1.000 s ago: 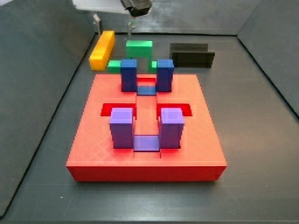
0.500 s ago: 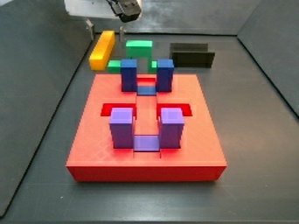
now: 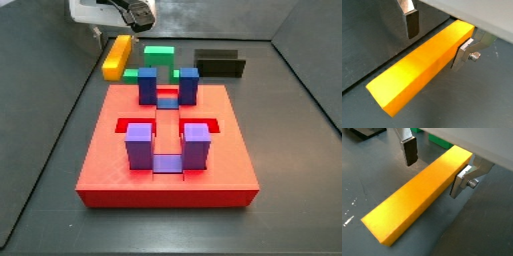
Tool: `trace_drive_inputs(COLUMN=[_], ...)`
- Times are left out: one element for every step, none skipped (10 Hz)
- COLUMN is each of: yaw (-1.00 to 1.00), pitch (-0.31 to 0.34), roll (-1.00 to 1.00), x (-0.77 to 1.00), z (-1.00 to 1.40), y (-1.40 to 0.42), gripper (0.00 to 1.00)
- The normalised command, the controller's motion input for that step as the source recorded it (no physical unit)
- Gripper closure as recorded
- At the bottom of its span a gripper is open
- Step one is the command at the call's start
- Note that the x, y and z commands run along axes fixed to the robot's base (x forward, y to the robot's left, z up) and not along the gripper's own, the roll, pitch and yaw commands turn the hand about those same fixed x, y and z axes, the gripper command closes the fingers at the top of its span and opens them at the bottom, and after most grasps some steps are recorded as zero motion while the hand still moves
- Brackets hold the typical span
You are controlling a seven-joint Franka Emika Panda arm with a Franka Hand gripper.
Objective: Pick up the yellow object. Move up. Move to above the board. Insert the yellow object.
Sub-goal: Pick up the yellow object.
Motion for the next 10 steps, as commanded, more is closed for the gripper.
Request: trace_drive_inputs(yaw=[-0.12, -0.13, -0.12, -0.07, -0.07, -0.06, -0.01, 0.00, 0.00, 0.00], pitch=[0.000, 0.000, 0.000, 0.000, 0.000, 0.000, 0.000, 0.000, 0.000, 0.000], roll=[0.09, 0.10, 0.11, 0.14, 0.15, 0.12, 0.10, 0.10, 0.08, 0.02], x=[0.00, 0.04, 0.01, 0.07, 0.18, 0.11, 0.01, 0.00, 0.00, 0.00], z=[-0.14, -0.19, -0.15, -0.11, -0.19, -0.28, -0.33, -0.31, -0.25, -0.14], y=[-0.01, 0.00, 0.00, -0.11, -0.13, 0.00, 0.00, 0.00, 0.00, 0.00], gripper=[0.00, 0.00, 0.00, 0.00, 0.00, 0.00, 0.00, 0.00, 0.00, 0.00])
